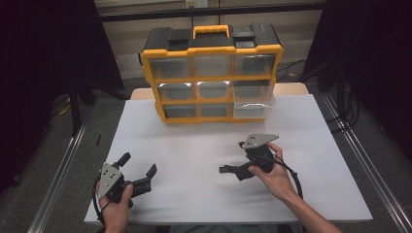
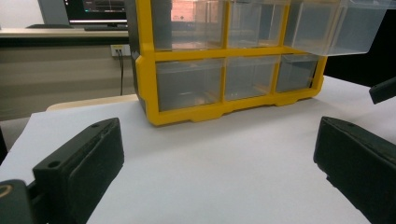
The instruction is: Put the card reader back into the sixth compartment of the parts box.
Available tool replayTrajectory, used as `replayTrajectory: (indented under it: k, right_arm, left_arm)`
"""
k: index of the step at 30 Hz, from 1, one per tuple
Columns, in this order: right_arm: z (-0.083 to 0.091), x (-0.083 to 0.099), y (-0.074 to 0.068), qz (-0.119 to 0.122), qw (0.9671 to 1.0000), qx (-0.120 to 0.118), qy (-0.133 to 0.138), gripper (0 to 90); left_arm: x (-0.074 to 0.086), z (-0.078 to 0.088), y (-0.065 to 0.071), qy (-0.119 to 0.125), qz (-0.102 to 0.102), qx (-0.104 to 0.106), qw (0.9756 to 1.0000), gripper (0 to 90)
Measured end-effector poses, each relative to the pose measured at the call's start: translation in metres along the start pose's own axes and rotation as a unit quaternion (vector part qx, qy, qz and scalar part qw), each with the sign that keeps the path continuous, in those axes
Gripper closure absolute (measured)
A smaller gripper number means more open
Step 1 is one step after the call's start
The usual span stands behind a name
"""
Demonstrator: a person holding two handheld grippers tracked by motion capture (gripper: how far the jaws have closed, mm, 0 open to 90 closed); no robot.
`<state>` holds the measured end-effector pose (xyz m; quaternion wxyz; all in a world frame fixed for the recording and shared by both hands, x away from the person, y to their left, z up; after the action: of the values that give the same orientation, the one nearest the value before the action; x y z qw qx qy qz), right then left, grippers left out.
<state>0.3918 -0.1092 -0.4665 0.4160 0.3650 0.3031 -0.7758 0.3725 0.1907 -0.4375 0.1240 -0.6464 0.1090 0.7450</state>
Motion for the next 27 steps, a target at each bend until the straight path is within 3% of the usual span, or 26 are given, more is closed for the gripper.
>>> replayTrajectory:
  k: [1,2,3,7,12,13,15,16,17,18,19,20,21,22,27]
  right_arm:
    - [-0.002,0.001,0.001,-0.004,0.9998,0.0,-0.017,5.5]
    - [-0.002,0.001,0.001,-0.004,0.9998,0.0,-0.017,5.5]
    - [-0.007,0.004,0.0,-0.007,0.9989,-0.009,-0.046,5.6]
    - [-0.013,0.004,0.002,-0.013,0.9979,-0.021,-0.06,6.0]
    - [-0.02,0.01,0.009,-0.012,0.993,-0.027,-0.115,7.5]
    - [-0.02,0.01,0.009,-0.012,0.993,-0.027,-0.115,7.5]
    - [-0.023,0.012,0.01,-0.002,0.9893,-0.053,-0.136,7.2]
    - [-0.023,0.012,0.01,-0.002,0.9893,-0.053,-0.136,7.2]
    - [-0.025,0.014,0.01,0.003,0.9865,-0.067,-0.149,6.0]
    - [-0.025,0.014,0.01,0.003,0.9865,-0.067,-0.149,6.0]
    - [-0.026,0.015,0.009,0.007,0.9828,-0.079,-0.167,6.6]
    - [-0.026,0.015,0.009,0.007,0.9828,-0.079,-0.167,6.6]
    - [-0.027,0.018,0.011,0.011,0.9783,-0.076,-0.193,10.3]
    - [-0.028,0.019,0.011,0.011,0.9757,-0.076,-0.205,13.2]
    - [-0.027,0.022,0.013,0.019,0.9668,-0.09,-0.239,25.5]
  left_arm:
    - [0.0,0.0,0.0,0.0,0.0,0.001,1.0,1.9]
    - [0.0,0.0,0.0,0.0,0.0,0.001,1.0,1.9]
    - [0.0,0.0,0.0,0.0,-0.001,0.001,1.0,1.9]
    - [0.0,0.0,0.0,0.0,0.0,0.001,1.0,1.8]
    - [0.0,-0.001,0.0,0.0,-0.003,0.0,1.0,1.8]
    - [0.0,-0.001,0.0,0.0,-0.003,0.0,1.0,1.8]
    - [0.0,-0.001,0.0,-0.001,-0.004,0.0,1.0,1.8]
    - [0.0,-0.001,0.0,-0.001,-0.004,0.0,1.0,1.9]
    - [0.0,-0.001,0.0,-0.001,-0.004,0.0,1.0,1.8]
    - [0.0,-0.001,0.0,-0.001,-0.004,0.0,1.0,1.8]
    - [0.0,-0.002,0.001,0.0,-0.002,0.002,1.0,1.9]
    - [0.0,-0.002,0.001,0.0,-0.002,0.002,1.0,1.9]
    - [0.0,-0.002,0.002,-0.001,0.0,0.002,1.0,1.8]
    - [0.0,-0.002,0.002,-0.002,0.0,0.002,1.0,1.8]
    - [0.0,-0.002,0.0,-0.002,-0.004,0.002,1.0,1.8]
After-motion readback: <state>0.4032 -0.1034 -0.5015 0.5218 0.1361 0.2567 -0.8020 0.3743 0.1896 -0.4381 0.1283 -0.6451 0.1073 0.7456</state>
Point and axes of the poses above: each handheld gripper's, and its own axes: z roughly backward along the jaws, x roughly out of its underside, y roughly to its right, the point moved 9 cm from there along -z, roughly forward along the jaws, and after that the axes turned 12 degrees about -x, right-handed, at the moved point
